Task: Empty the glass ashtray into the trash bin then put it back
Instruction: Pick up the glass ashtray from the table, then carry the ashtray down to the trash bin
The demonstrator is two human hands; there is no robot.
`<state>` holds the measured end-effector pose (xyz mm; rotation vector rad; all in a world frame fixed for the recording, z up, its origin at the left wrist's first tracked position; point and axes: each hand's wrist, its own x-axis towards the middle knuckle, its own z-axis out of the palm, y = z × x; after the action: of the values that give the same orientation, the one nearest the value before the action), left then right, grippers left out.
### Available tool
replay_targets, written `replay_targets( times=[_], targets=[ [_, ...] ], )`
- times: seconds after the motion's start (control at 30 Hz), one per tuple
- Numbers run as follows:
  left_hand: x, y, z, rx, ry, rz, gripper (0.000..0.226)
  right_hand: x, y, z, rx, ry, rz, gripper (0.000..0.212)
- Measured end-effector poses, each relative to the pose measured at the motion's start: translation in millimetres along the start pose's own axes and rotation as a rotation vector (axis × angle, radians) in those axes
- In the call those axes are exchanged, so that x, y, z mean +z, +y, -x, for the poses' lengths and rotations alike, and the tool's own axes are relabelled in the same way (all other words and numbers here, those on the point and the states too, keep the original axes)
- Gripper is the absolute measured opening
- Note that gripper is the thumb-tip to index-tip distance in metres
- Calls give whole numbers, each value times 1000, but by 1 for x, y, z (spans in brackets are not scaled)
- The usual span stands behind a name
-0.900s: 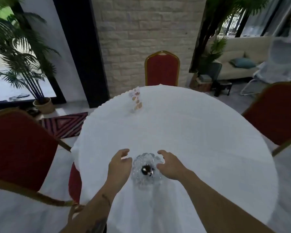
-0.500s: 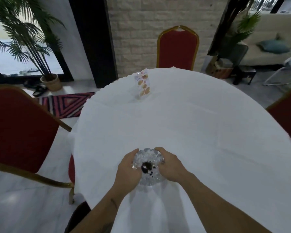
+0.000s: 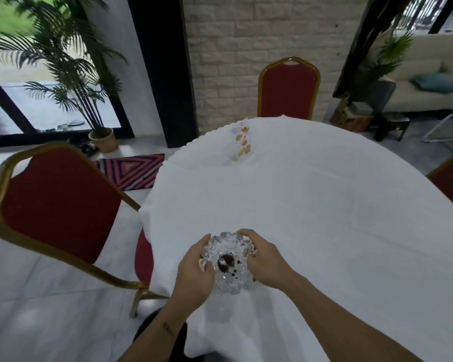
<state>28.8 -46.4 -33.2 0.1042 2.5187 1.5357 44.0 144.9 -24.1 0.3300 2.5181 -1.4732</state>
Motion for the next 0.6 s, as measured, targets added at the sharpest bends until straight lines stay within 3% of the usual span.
replay_targets(
  times=[0.6],
  targets=[
    [-211, -97, 128, -15, 6, 202, 47, 233, -88, 108, -197, 94, 41, 59]
  ],
)
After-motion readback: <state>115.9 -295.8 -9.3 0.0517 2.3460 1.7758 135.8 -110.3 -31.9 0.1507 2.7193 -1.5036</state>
